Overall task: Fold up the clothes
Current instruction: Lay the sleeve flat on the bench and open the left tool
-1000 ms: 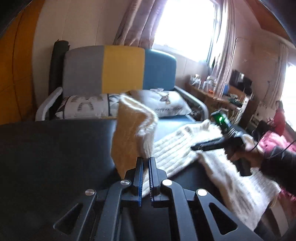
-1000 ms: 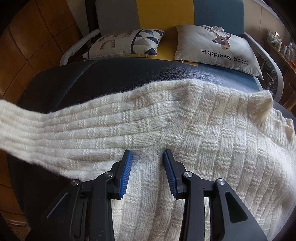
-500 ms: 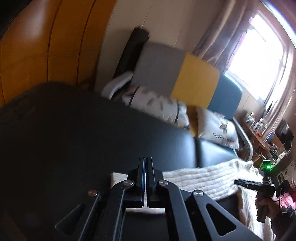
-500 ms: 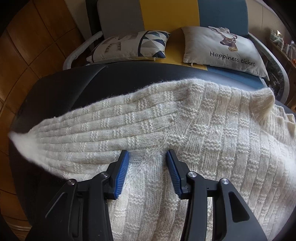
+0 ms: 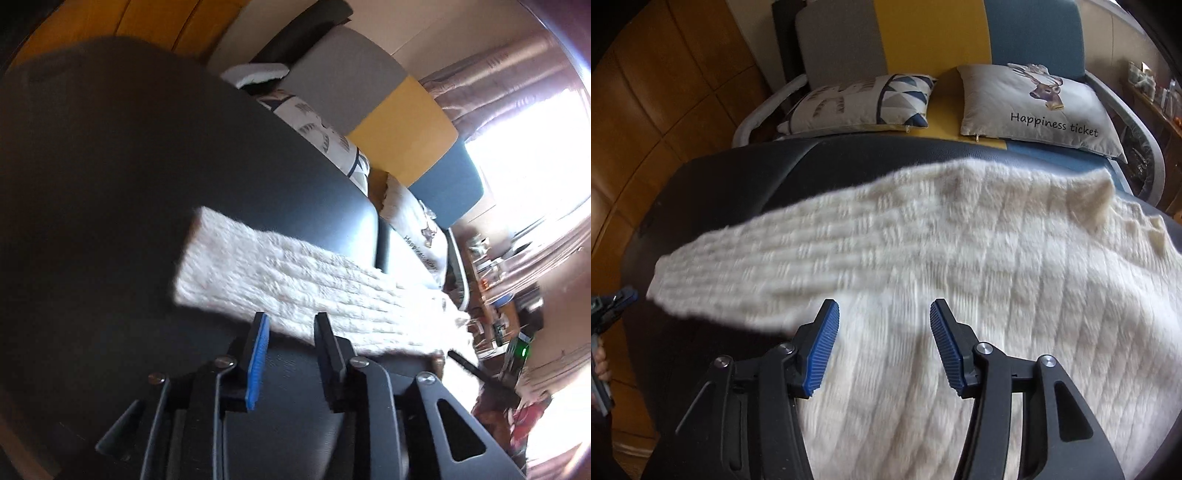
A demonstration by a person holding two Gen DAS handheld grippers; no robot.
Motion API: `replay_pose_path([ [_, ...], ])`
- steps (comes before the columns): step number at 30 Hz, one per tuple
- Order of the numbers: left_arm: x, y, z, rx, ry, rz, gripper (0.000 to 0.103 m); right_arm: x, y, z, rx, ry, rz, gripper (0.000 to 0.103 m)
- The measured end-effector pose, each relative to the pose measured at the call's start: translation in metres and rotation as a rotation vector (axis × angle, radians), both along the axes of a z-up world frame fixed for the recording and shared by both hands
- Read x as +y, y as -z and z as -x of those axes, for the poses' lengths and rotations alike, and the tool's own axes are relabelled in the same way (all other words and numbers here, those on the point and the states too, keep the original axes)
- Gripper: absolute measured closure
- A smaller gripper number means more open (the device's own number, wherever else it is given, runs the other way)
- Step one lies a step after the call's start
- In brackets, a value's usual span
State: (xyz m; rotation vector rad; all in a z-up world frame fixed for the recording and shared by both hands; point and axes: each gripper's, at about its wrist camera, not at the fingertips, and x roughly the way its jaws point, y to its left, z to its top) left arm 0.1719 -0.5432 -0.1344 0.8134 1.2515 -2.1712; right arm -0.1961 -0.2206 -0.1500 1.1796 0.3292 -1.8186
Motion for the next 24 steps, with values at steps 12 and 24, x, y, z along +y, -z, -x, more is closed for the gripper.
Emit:
replay_pose_path([
  [12, -0.008, 0.013, 0.031, -0.045, -0.066, -0.029, 0.071, 0.094, 0.006, -0.038, 0.024, 0.029, -0.048, 0.045],
  [24, -0.011, 0.02, 0.041, -0.188, -0.075, 0.023, 0.075, 0.065, 0.026, -0.063, 0.098, -0.001, -0.104, 0.008],
])
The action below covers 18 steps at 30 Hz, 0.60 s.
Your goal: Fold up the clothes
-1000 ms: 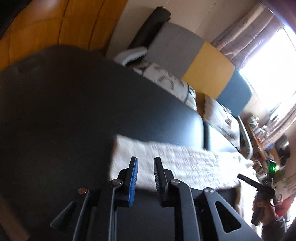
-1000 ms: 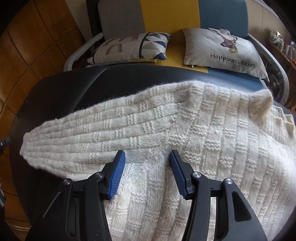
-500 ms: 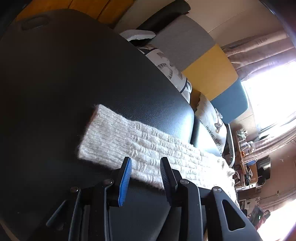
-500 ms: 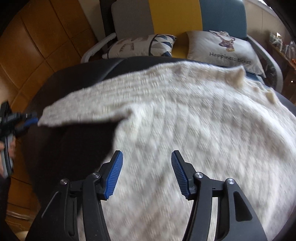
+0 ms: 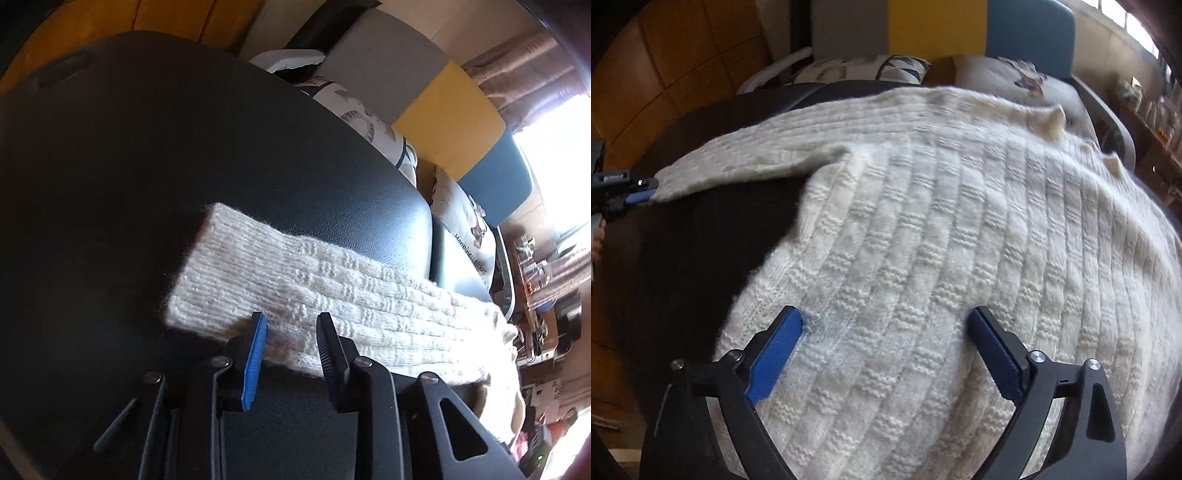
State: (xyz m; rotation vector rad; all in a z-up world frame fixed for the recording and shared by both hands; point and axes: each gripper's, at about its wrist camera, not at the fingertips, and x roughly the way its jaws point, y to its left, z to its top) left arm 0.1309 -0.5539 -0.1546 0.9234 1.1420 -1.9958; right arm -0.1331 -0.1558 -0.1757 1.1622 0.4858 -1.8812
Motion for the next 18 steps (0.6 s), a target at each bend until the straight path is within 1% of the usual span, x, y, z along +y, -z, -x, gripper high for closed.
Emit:
replay_pose_path([
  [2, 0.009, -0.011, -0.004, 0.021, 0.002, 0.026, 0.075, 0.006, -0.007, 0.002, -0.029, 0.016, 0.025, 0.008],
  [4, 0.026, -0.026, -0.005, 0.069, 0.044, 0.056, 0.074, 0.016, -0.015, 0.003, -0.047, 0.032, 0.051, 0.008],
  [5, 0.039, -0.033, -0.005, 0.093, 0.084, 0.061, 0.074, 0.021, -0.02, 0.0, -0.04, 0.04, 0.061, 0.008],
  [6, 0.051, -0.039, -0.004, 0.115, 0.123, 0.067, 0.074, 0.027, -0.025, -0.005, -0.025, 0.12, 0.053, 0.008],
  [7, 0.065, -0.043, -0.001, 0.129, 0.164, 0.072, 0.074, 0.032, -0.029, -0.01, -0.014, 0.153, 0.044, 0.008],
  [10, 0.116, -0.052, 0.017, 0.162, 0.308, 0.084, 0.073, 0.059, -0.029, -0.026, -0.013, 0.17, 0.016, 0.008],
  [12, 0.158, -0.053, 0.035, 0.185, 0.414, 0.083, 0.073, 0.075, -0.022, -0.037, -0.025, 0.197, -0.006, 0.008],
  [15, 0.222, -0.051, 0.065, 0.188, 0.571, 0.08, 0.073, 0.099, -0.014, -0.049, -0.041, 0.244, -0.018, 0.008],
  [17, 0.259, -0.047, 0.082, 0.179, 0.652, 0.085, 0.073, 0.112, -0.01, -0.053, -0.037, 0.272, -0.022, 0.008],
  [18, 0.28, -0.043, 0.091, 0.176, 0.691, 0.07, 0.073, 0.116, -0.008, -0.055, -0.028, 0.276, -0.017, 0.008],
])
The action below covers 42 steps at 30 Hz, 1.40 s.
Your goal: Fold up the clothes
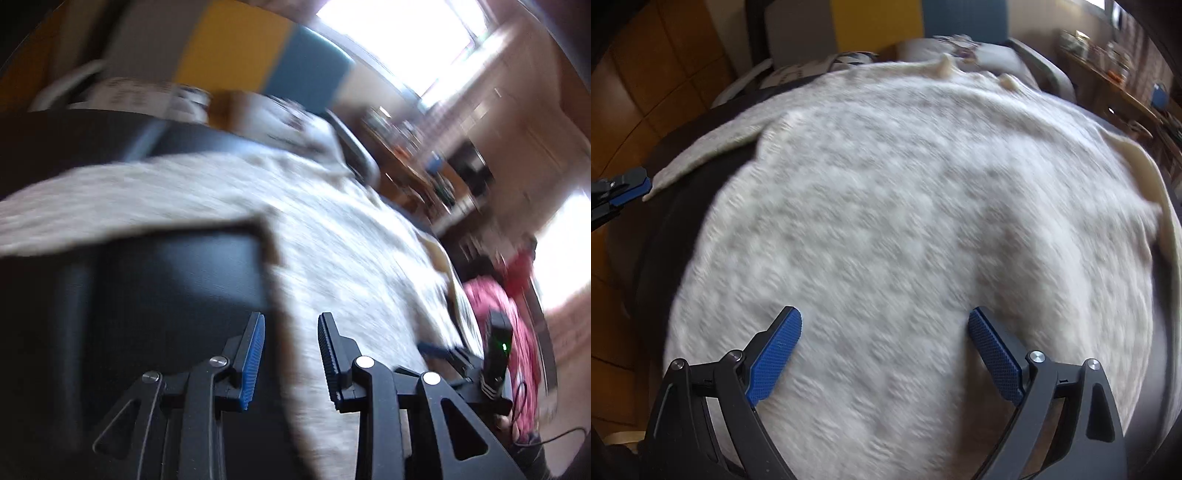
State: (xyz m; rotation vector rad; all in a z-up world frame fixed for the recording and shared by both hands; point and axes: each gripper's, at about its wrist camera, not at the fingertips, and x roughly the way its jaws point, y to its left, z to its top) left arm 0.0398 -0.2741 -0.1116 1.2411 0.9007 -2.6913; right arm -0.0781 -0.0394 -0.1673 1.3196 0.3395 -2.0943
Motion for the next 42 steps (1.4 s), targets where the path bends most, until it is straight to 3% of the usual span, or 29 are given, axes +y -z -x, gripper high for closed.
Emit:
replay_pose_path([
  [3, 0.041, 0.016, 0.022, -0.05, 0.075, -0.029, 0.073, 0.004, 0.001, -0.005, 0.03, -0.011, 0.012, 0.008],
  [8, 0.071, 0.046, 0.034, -0.176, 0.107, 0.006, 0.073, 0.0, 0.003, -0.012, 0.073, -0.026, 0.011, 0.002],
  [11, 0.076, 0.05, 0.024, -0.143, 0.126, 0.041, 0.075, -0.001, 0.003, -0.014, 0.077, -0.029, 0.016, 0.002],
  [13, 0.069, 0.052, 0.02, -0.139, 0.123, 0.011, 0.079, 0.001, 0.0, -0.012, 0.042, -0.033, 0.033, 0.002],
  [16, 0.053, 0.053, 0.018, -0.154, 0.099, -0.036, 0.083, 0.015, -0.016, -0.003, -0.063, -0.011, 0.15, 0.001],
  [20, 0.047, 0.042, 0.015, -0.164, 0.094, 0.007, 0.08, 0.055, -0.051, 0.012, -0.054, 0.065, 0.281, 0.001],
  [24, 0.065, 0.027, 0.014, -0.115, 0.123, 0.067, 0.078, 0.09, -0.052, 0.025, 0.021, 0.17, 0.16, 0.001],
  [26, 0.078, 0.027, 0.016, -0.119, 0.162, 0.11, 0.077, 0.105, -0.039, 0.033, 0.009, 0.214, 0.114, 0.001],
  [30, 0.099, 0.041, 0.024, -0.179, 0.227, 0.169, 0.077, 0.119, -0.013, 0.039, -0.071, 0.245, 0.134, 0.002],
  [32, 0.1, 0.044, 0.023, -0.17, 0.233, 0.191, 0.078, 0.12, -0.004, 0.039, -0.069, 0.251, 0.123, 0.002],
  [36, 0.089, 0.046, 0.019, -0.161, 0.232, 0.144, 0.078, 0.112, 0.001, 0.035, 0.004, 0.208, 0.054, 0.001],
  [38, 0.086, 0.045, 0.02, -0.165, 0.223, 0.12, 0.078, 0.102, 0.004, 0.034, 0.053, 0.164, -0.027, 0.0],
  [42, 0.086, 0.038, 0.02, -0.167, 0.217, 0.124, 0.078, 0.108, -0.001, 0.038, 0.031, 0.163, -0.02, 0.0],
])
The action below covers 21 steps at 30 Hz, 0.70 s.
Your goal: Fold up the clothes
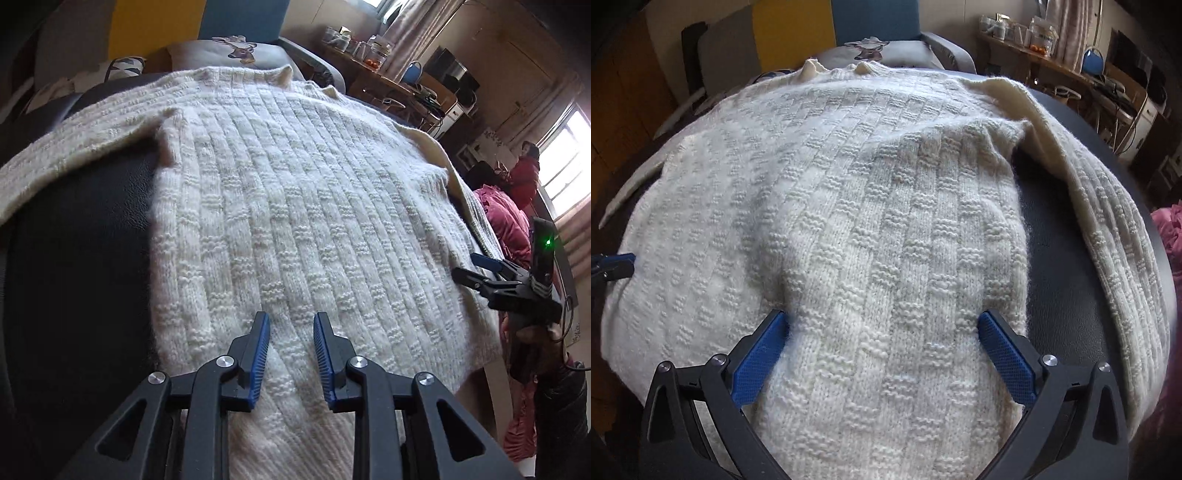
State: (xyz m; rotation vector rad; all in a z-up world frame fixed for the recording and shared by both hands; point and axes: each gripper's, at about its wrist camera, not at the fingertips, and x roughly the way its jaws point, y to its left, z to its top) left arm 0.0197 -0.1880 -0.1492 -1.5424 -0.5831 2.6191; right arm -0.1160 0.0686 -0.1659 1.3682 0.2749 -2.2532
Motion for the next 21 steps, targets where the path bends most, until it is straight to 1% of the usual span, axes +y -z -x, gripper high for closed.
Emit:
replay_pose_path([
  [1, -0.003, -0.005, -0.002, 0.016, -0.006, 0.012, 0.078, 0.005, -0.005, 0.002, -0.014, 0.017, 0.023, 0.0],
  [3, -0.013, -0.02, -0.005, 0.065, -0.033, 0.035, 0.078, 0.011, -0.018, 0.002, -0.004, 0.033, 0.059, 0.0],
  [5, -0.031, -0.033, -0.004, 0.108, -0.07, 0.025, 0.078, 0.011, -0.029, 0.0, 0.021, 0.031, 0.072, 0.0],
  [6, -0.047, -0.041, -0.001, 0.133, -0.112, 0.029, 0.077, 0.01, -0.033, -0.001, 0.026, 0.026, 0.084, 0.0],
  [7, -0.061, -0.046, 0.001, 0.143, -0.148, 0.036, 0.074, 0.008, -0.038, -0.002, 0.031, 0.02, 0.097, 0.0],
  [8, -0.08, -0.048, 0.006, 0.14, -0.199, 0.037, 0.074, 0.005, -0.041, -0.004, 0.037, 0.011, 0.105, 0.0],
  [9, -0.097, -0.048, 0.009, 0.133, -0.246, 0.021, 0.074, -0.001, -0.043, -0.007, 0.042, -0.005, 0.11, 0.0],
  [12, -0.154, -0.04, 0.014, 0.1, -0.403, -0.06, 0.073, -0.024, -0.044, -0.016, 0.043, -0.055, 0.119, 0.0],
  [14, -0.185, -0.035, 0.014, 0.096, -0.473, -0.093, 0.073, -0.042, -0.038, -0.019, 0.034, -0.091, 0.12, 0.0],
  [16, -0.211, -0.037, 0.017, 0.102, -0.525, -0.093, 0.073, -0.059, -0.031, -0.018, 0.019, -0.127, 0.114, 0.0],
  [17, -0.22, -0.041, 0.021, 0.117, -0.537, -0.076, 0.073, -0.065, -0.029, -0.016, 0.016, -0.137, 0.107, 0.0],
  [19, -0.228, -0.046, 0.035, 0.138, -0.527, -0.024, 0.073, -0.08, -0.028, -0.008, 0.023, -0.157, 0.095, 0.0],
  [21, -0.225, -0.047, 0.056, 0.135, -0.49, 0.045, 0.073, -0.093, -0.033, 0.003, 0.024, -0.17, 0.11, 0.0],
])
